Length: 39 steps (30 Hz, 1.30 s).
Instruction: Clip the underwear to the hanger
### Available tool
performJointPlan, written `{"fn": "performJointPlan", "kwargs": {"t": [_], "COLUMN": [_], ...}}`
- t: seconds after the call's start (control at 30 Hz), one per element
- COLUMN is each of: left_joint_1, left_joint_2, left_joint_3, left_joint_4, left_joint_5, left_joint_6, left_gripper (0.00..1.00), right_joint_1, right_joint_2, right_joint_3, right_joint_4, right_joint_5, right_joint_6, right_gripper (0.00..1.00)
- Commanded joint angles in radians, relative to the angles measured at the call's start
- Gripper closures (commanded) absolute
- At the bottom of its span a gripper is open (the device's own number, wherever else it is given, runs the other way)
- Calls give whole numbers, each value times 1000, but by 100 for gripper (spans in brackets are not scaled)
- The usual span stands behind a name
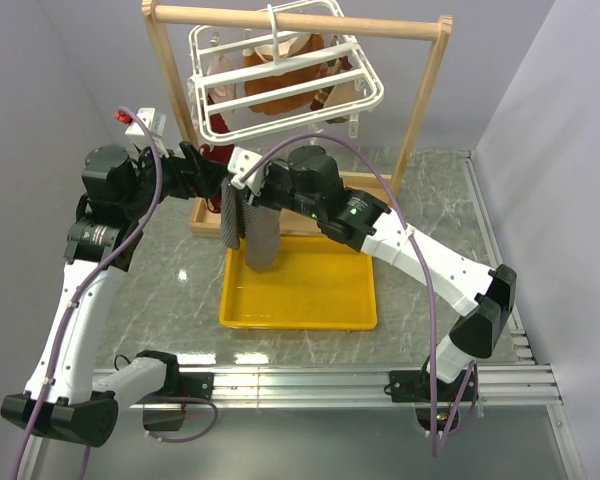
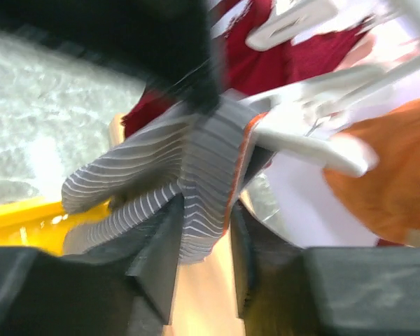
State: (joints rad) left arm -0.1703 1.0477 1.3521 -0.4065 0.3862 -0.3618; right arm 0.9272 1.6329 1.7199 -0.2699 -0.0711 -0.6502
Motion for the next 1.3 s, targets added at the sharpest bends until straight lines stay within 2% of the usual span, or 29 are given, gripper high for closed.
{"fn": "performJointPlan", "kwargs": {"t": [0.0,0.03,0.1,0.13,0.27,0.4,0.57,0.7,0.83,1.27], "left_joint_1": [20,23,31,34,48,64,72,72,74,77], "left_joint_2": [14,17,29,34,64,72,54,32,12,-32], "left_joint_3": [4,5,7,13,22,21,4,-19,-36,-47], "left_joint_4": [61,67,86,87,98,107,120,115,110,80], "left_joint_5": [-46,-53,-55,-58,-61,-47,-7,16,20,29], "left_joint_6": [-25,-25,-22,-22,-16,-11,-9,-8,-20,-40], "left_gripper": [8,8,8,8,8,8,7,6,6,5], "right_joint_1": [10,10,10,10,10,-10,-111,-186,-223,-237], "right_joint_2": [-85,-94,-126,-139,-212,-287,-369,-410,-410,-387], "right_joint_3": [-61,-77,-126,-144,-235,-365,-505,-583,-599,-594], "right_joint_4": [40,41,47,47,58,54,72,100,115,164], "right_joint_5": [4,7,10,10,20,-11,-133,-223,-265,-306], "right_joint_6": [50,58,95,106,179,247,372,406,422,435], "right_gripper": [59,50,43,35,28,26,25,25,25,25]}}
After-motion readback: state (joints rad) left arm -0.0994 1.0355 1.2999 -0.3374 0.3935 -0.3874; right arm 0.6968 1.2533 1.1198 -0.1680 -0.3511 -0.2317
